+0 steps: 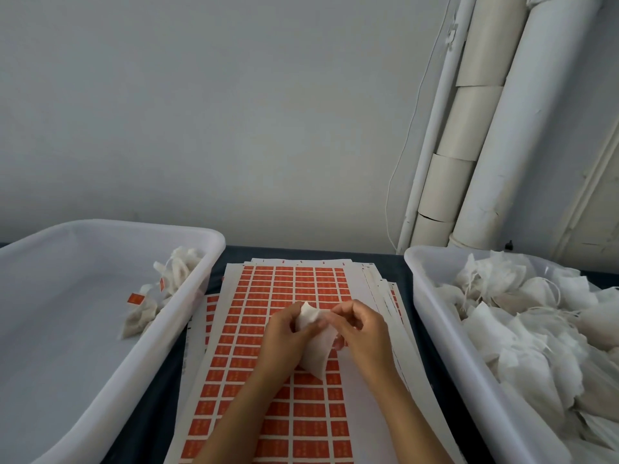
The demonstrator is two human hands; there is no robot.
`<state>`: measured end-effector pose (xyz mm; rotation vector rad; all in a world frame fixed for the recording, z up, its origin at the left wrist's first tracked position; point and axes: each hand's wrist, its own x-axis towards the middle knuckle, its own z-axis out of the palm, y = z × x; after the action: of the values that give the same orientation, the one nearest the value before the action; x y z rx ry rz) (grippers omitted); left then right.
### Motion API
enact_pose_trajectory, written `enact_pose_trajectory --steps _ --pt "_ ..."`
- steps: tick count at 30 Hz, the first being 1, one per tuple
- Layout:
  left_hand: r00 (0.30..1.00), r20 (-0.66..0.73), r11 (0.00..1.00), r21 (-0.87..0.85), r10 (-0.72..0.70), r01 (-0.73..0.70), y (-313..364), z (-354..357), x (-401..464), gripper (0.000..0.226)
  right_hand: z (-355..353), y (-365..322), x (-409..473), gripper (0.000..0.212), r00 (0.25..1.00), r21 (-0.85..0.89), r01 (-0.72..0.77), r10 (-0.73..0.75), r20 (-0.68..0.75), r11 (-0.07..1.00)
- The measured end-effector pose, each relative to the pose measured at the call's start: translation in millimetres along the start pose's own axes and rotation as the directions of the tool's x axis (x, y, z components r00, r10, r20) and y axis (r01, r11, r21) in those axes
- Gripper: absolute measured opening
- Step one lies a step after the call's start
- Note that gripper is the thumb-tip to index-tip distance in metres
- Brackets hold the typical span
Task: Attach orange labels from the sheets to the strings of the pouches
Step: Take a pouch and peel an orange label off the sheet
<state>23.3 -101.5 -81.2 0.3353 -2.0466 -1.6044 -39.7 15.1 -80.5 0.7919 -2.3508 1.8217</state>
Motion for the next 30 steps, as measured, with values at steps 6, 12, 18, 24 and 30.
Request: enact_pose_trajectory --steps 6,12,18,24,30 --pt "0.998 -0.020 0.996 -0.073 -0.060 0.058 -1.3 -0.1 -2.1 0.025 -2.4 3.0 -3.5 0.016 0.999 -0.006 0.018 -0.017 0.052 1.000" --pt "0.999 0.008 0.998 0.042 0.039 -0.039 1.3 4.7 -0.9 0.014 -2.9 -1.4 -10.2 0.011 0.988 -0.131 0.122 -0.108 0.112 0.984" --pt "0.999 0.036 0.973 0.228 0.034 -0.042 -1.7 6.8 0.5 0.007 -9.1 -0.1 -11.2 0.006 0.975 -0.360 0.179 -0.116 0.190 0.915" --pt "0.987 0.037 0.870 0.468 0.157 -0.156 -3.9 5.1 0.8 0.013 -9.3 -2.3 -12.4 0.009 0.968 -0.449 0.247 -0.196 0.157 0.859" --pt "0.963 0.016 0.864 0.438 0.267 -0.247 0.3 5.4 -2.1 0.016 -8.6 -7.8 -13.4 0.009 0.968 -0.471 0.251 -0.234 0.096 0.846"
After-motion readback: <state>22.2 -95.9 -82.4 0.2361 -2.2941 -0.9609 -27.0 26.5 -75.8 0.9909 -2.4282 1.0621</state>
